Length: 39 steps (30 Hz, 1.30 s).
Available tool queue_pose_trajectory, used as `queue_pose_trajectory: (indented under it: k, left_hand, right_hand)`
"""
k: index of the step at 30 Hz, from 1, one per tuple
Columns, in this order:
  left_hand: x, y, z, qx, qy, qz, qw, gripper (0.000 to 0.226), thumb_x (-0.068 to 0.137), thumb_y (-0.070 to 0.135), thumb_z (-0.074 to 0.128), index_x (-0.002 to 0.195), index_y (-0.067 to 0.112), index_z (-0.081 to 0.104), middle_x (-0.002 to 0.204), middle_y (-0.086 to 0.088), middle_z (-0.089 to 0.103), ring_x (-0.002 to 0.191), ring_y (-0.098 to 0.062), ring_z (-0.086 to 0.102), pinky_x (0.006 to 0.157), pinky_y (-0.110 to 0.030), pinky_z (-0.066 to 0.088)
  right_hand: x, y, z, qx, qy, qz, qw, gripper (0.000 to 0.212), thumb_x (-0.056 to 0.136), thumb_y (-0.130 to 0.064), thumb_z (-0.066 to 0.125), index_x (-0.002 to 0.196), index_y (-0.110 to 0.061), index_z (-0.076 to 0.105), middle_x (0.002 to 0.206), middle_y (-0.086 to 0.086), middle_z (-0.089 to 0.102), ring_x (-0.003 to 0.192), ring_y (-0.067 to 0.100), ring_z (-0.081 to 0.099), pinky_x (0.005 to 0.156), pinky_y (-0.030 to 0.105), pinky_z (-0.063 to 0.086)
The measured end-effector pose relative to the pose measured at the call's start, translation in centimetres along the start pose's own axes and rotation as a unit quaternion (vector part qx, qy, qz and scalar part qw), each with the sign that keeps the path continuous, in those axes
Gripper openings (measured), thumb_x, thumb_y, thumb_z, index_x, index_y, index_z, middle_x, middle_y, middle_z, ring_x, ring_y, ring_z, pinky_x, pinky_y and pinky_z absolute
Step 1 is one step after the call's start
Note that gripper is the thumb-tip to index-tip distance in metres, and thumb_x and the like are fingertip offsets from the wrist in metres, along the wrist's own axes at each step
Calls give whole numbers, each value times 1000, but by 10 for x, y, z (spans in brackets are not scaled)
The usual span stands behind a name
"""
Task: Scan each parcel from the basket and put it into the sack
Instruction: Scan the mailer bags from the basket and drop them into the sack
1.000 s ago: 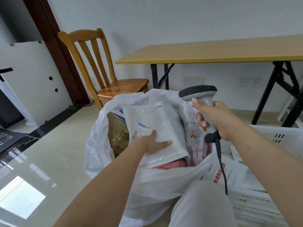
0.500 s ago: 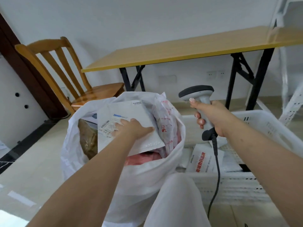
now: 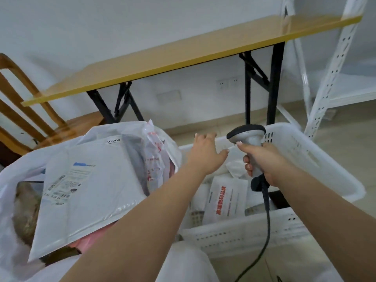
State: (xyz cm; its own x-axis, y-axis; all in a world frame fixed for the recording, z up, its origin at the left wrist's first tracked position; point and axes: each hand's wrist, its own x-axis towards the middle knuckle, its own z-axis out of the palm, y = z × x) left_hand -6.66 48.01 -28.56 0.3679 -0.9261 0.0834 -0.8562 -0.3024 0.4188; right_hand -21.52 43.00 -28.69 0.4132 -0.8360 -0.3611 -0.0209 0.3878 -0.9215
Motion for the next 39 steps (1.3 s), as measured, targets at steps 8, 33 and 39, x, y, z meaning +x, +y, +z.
queue_pose_trajectory:
  k: [8, 33, 39]
  left_hand:
    - [44, -24, 103, -104, -81, -127, 983, 62, 97, 32, 57, 150, 14, 31, 150, -10, 35, 133, -26, 41, 98, -30, 38]
    - [90, -196, 389, -65, -238, -440, 864, 124, 67, 47, 86, 151, 4, 6, 155, -18, 15, 142, -36, 24, 114, -49, 30]
    - [93, -206, 384, -107, -197, -426, 876, 66, 74, 19, 85, 127, 4, 48, 128, -14, 58, 115, -32, 58, 93, -39, 49]
  right_hand:
    - [88, 44, -46, 3, 70, 77, 994, 24, 90, -25, 70, 92, -5, 58, 58, 6, 49, 39, 15, 41, 41, 21, 38]
    - [288, 185, -89, -84, 26, 337, 937, 26, 96, -28, 62, 81, -11, 50, 64, 3, 40, 51, 10, 33, 35, 8, 32]
    - [292, 195, -99, -85, 36, 352, 932, 28, 94, -29, 64, 81, -9, 50, 63, 3, 43, 43, 10, 38, 35, 10, 35]
